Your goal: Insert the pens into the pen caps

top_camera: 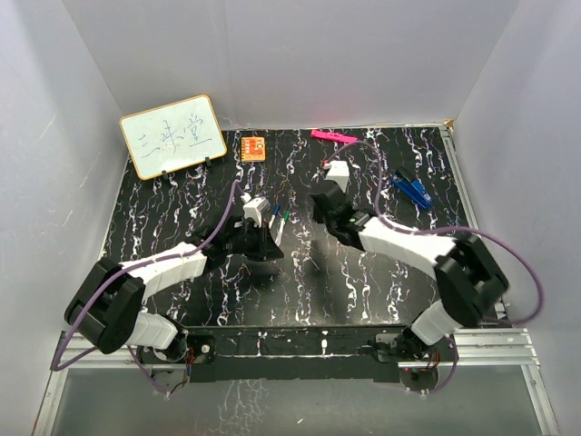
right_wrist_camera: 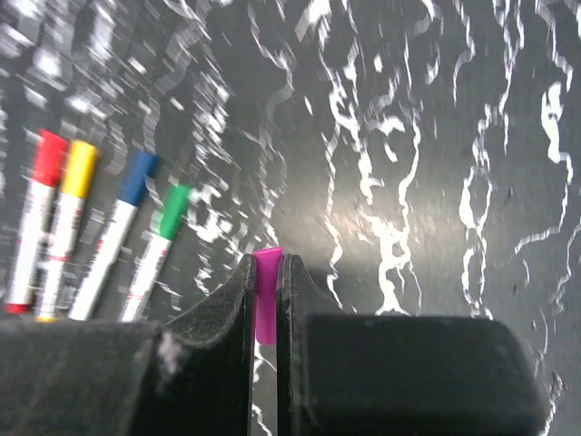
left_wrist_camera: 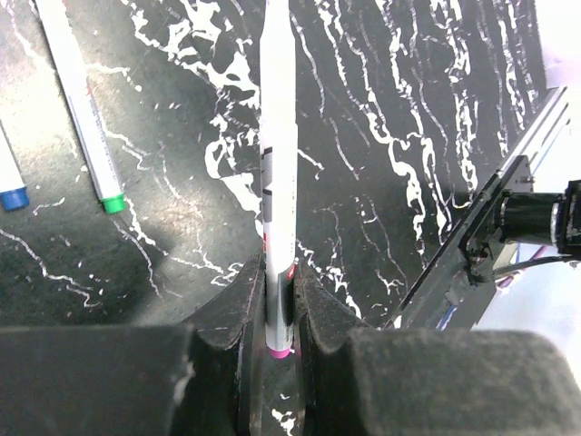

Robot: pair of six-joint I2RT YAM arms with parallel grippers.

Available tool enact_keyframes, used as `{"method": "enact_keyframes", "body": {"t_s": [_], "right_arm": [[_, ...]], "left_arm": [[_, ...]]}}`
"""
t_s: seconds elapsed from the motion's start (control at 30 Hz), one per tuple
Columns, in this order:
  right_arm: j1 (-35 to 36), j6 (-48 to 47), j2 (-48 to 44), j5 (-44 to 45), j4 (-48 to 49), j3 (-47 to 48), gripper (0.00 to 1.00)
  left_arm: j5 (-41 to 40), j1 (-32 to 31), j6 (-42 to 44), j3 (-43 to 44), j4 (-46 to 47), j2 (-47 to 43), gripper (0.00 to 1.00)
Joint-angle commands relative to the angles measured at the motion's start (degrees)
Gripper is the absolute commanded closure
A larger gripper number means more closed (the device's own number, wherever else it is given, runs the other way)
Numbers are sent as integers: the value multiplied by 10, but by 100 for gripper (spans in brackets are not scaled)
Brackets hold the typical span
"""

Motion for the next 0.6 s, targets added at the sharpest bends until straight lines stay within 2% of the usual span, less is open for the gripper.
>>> {"method": "enact_keyframes", "body": {"t_s": [0.0,0.3,0.57], "right_arm": [[0,-37,-99,-13,172,-55,100],[-1,-41,-231,-65,393,-175,100],[0,-3,-279,-74,476,-246,100]], "left_arm": [[18,-9,-8,36,19,-4,100],[-57,-92,11,96,-1,-7,100],[-51,-106,2,104,19,-4,100]]}}
